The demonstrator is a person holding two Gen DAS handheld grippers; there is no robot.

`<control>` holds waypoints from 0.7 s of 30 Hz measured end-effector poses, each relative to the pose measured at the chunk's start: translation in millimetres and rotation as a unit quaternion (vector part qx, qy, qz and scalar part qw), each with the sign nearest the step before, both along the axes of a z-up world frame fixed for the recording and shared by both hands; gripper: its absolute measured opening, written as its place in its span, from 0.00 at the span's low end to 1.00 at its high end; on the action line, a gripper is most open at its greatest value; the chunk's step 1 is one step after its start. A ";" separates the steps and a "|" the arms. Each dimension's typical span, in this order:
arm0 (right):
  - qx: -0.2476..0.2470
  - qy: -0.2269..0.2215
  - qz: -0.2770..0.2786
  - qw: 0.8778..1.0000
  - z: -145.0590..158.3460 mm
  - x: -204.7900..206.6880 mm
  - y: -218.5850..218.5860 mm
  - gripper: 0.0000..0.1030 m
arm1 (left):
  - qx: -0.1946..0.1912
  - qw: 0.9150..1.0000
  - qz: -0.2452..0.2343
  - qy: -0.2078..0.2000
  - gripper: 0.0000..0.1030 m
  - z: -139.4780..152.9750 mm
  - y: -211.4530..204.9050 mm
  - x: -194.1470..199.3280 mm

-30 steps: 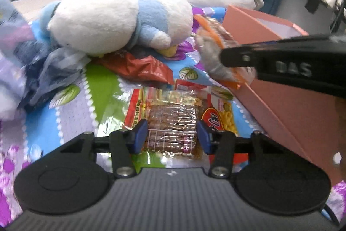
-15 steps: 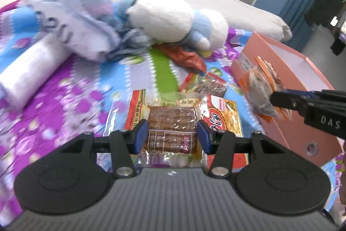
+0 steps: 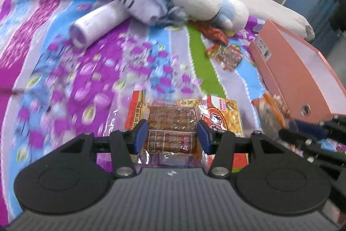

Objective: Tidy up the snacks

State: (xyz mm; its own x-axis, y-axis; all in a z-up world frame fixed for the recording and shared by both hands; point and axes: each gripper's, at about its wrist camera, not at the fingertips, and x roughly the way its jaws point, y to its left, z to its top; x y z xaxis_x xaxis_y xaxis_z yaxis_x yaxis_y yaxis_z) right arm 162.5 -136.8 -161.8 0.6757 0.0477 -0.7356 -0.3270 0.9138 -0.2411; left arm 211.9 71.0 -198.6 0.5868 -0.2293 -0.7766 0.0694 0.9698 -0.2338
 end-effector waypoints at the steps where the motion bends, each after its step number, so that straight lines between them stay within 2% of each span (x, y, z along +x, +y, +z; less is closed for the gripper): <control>1: 0.000 0.004 0.001 1.000 -2.1 -7.4 2.0 0.19 | 0.000 1.000 0.005 0.002 0.54 0.2 0.8 -7.0; 5: -0.009 0.007 0.020 1.000 -14.3 -35.4 8.8 0.21 | -0.005 1.000 0.016 0.011 0.54 -2.1 3.2 -34.4; 7: 0.001 0.010 0.024 1.000 -21.0 -45.0 8.0 0.22 | -0.015 0.999 0.022 0.017 0.54 -6.9 4.1 -44.4; 10: 0.020 0.017 0.027 0.999 -30.6 -54.2 5.0 0.27 | -0.016 0.999 0.029 0.022 0.54 -14.2 3.8 -54.6; 11: 0.028 0.019 0.024 0.999 -32.2 -55.7 3.4 0.32 | -0.011 0.999 0.031 0.023 0.54 -15.9 3.2 -58.1; 13: 0.055 0.025 0.015 0.998 -33.0 -58.5 -1.5 0.52 | -0.012 0.999 0.037 0.024 0.54 -18.7 4.7 -59.6; 14: 0.073 0.030 0.010 0.997 -32.8 -60.0 -3.8 0.66 | -0.015 0.999 0.043 0.023 0.54 -19.2 6.1 -60.9; 15: 0.093 0.036 0.006 0.995 -31.7 -61.2 -7.2 0.74 | -0.016 0.998 0.047 0.024 0.54 -19.4 7.9 -61.0; 18: 0.150 0.049 -0.023 0.987 -29.2 -62.0 -20.9 0.75 | -0.016 0.998 0.054 0.022 0.54 -17.5 8.6 -63.5; 21: 0.212 0.060 -0.095 0.971 -34.5 -57.7 -39.3 0.79 | -0.010 0.998 0.053 0.018 0.54 -14.8 6.8 -63.8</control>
